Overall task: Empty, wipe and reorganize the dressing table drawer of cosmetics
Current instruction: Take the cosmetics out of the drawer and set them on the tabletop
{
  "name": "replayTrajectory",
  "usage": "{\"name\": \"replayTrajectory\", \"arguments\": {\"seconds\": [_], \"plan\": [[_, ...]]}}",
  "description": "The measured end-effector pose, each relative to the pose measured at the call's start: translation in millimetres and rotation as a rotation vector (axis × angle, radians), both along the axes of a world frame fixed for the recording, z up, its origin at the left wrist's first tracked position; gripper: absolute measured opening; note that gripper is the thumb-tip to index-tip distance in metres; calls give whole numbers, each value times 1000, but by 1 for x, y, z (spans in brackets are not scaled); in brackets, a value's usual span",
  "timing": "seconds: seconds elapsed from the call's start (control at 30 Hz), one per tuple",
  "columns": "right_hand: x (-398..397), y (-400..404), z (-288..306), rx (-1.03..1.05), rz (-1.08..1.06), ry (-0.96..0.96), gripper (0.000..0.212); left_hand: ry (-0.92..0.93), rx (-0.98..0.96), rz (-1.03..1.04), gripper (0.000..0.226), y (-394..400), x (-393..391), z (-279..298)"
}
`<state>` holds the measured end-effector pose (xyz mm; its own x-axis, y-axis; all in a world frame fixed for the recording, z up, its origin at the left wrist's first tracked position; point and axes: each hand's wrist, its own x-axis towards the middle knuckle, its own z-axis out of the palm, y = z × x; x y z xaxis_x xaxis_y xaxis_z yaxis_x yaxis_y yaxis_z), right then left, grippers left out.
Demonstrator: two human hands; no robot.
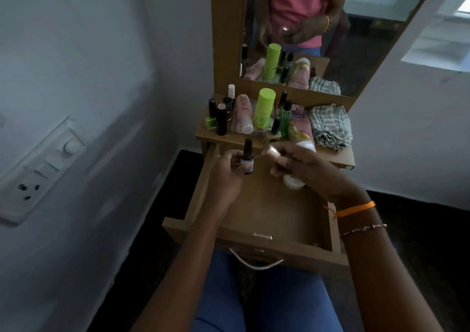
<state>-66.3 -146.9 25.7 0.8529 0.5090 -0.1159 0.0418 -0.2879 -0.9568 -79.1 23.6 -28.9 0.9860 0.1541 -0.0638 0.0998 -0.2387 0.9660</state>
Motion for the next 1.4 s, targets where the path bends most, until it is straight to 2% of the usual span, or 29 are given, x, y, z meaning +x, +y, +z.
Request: {"name": "replayTrajectory", "arguments": {"seconds": [0.1,0.13,0.27,0.37,0.43,0.5,0.6,0.7,0.77,1.03,1.13,1.3,1.4], "plan": [[15,3,23,250,1,29,45,-81,-22,29,19,2,7,14],[23,5,28,295,-19,12,46,-100,-20,25,19,2,10,19],[58,16,50,387,-175,-97,18,-151,-21,19,26,3,24,33],[85,23,67,404,-282,-146,12,-167,-32,23,29,2,36,42],[109,24,75,268,-369,-224,15,-176,-33,18,32,2,41,48],[138,25,79,40,-426,-327,21,-193,-27,16,33,1,44,52],[175,34,78,-190,-483,-449,18,-203,-25,27,36,1,46,53],[198,51,71,-527,-342,-616,9,-178,-69,36,35,-1,43,48],[210,59,59,-723,-243,-625,15,-167,-75,40,31,-2,40,44],[228,62,30,-1034,-18,-568,28,-165,-68,39,28,-1,39,40],[219,60,41,-1015,27,-545,30,-173,-84,25,27,-1,40,40],[176,46,73,-652,-55,-639,21,-197,-76,46,29,-2,44,39],[134,36,86,-516,139,-460,26,-232,-98,59,29,-6,46,42]]}}
